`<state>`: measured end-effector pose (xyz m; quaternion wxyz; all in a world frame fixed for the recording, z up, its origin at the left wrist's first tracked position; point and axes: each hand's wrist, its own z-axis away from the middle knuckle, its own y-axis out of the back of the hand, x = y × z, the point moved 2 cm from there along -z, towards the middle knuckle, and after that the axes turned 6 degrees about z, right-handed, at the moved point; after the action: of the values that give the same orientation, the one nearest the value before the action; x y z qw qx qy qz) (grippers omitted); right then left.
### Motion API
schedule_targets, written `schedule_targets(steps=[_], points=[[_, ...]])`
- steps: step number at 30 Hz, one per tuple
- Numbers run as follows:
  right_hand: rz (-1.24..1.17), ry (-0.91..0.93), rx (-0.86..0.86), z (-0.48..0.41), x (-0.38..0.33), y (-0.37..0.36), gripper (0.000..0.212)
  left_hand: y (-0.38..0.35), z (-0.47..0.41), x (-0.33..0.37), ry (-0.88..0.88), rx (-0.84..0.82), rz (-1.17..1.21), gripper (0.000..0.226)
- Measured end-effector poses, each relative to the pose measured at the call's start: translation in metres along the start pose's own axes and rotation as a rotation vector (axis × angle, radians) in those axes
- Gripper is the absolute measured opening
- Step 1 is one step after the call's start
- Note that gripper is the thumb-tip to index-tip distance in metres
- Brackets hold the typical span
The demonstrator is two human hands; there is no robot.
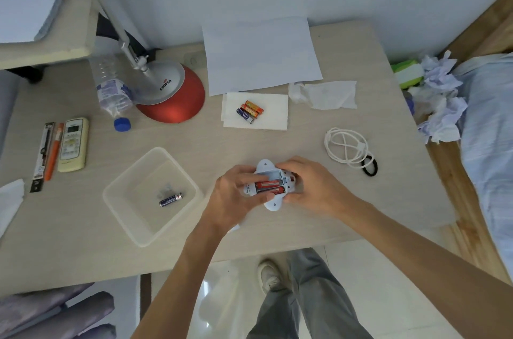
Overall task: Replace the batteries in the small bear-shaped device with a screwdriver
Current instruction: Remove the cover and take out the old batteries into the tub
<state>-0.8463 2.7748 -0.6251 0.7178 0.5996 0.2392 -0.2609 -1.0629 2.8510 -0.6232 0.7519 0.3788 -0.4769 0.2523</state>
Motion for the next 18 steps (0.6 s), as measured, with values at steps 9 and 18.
schedule_targets(steps=[9,18], points=[[0.006,-0.026,0.016,0.0010,-0.0025,-0.0017,0.061,0.0019,-0.0022,-0.0016,0.014,-0.011,-0.111,0.025],[-0.048,-0.077,0.015,0.0012,-0.0063,-0.0012,0.051,0.0001,0.0027,-0.0020,-0.062,0.079,-0.092,0.017]])
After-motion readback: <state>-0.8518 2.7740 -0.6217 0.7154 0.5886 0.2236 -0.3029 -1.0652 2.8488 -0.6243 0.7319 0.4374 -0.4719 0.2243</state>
